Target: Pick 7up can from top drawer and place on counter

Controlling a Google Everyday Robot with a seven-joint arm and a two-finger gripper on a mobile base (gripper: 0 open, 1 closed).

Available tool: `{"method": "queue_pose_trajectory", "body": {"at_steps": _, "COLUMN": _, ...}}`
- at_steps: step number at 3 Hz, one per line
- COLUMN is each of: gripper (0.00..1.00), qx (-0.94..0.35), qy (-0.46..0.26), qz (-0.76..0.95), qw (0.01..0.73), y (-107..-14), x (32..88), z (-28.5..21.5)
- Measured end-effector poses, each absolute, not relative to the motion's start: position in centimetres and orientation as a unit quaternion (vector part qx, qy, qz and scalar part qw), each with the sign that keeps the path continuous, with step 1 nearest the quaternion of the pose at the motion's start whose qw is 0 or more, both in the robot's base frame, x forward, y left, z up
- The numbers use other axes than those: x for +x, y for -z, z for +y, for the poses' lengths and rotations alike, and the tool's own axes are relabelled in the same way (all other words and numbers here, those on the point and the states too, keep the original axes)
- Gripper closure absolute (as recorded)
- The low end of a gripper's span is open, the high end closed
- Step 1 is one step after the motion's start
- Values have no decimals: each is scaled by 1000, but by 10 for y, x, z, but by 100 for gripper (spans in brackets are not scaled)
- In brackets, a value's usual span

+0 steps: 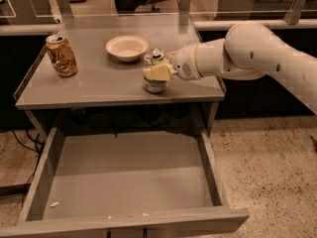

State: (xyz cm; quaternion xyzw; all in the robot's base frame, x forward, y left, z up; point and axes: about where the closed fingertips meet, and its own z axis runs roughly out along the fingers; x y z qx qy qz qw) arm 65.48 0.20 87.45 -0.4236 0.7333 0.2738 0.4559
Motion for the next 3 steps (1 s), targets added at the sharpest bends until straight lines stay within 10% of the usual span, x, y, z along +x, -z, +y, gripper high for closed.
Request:
{"method": "queue_pose_trajectory", "body": {"at_steps": 1, "gripper": 7, "qx": -424, "qy": -274, "qz": 733, "qw": 456, "y": -874, "x": 655, "z": 2}}
{"method": "queue_pose_trajectory", "body": {"at_steps": 3, "gripper": 0, "qx": -424, "qy": -274, "qz": 733, "qw": 456, "y": -874, "x": 655, "z": 2}}
